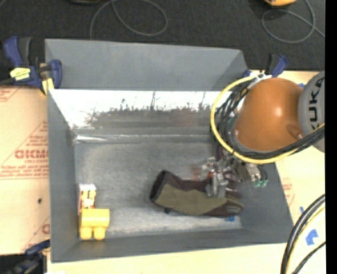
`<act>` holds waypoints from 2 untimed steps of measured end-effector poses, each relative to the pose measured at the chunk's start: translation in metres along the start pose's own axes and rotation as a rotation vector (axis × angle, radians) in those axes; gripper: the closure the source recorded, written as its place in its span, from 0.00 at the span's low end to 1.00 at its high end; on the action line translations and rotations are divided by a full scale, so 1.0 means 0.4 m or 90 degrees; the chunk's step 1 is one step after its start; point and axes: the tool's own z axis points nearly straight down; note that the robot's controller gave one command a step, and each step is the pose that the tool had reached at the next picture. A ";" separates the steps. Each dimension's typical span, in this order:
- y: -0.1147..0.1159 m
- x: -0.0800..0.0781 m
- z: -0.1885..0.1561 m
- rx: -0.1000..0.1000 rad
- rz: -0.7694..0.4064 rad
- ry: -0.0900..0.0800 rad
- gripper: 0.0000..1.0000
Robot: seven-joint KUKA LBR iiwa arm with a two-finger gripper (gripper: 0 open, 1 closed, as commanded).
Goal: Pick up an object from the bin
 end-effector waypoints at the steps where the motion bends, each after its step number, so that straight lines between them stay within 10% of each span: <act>1: 0.000 0.000 0.000 0.000 0.000 0.000 1.00; 2: 0.030 -0.053 0.255 0.000 0.130 -0.002 1.00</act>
Offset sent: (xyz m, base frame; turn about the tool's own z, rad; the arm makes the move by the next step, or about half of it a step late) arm 0.0185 0.0175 -0.1024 0.2041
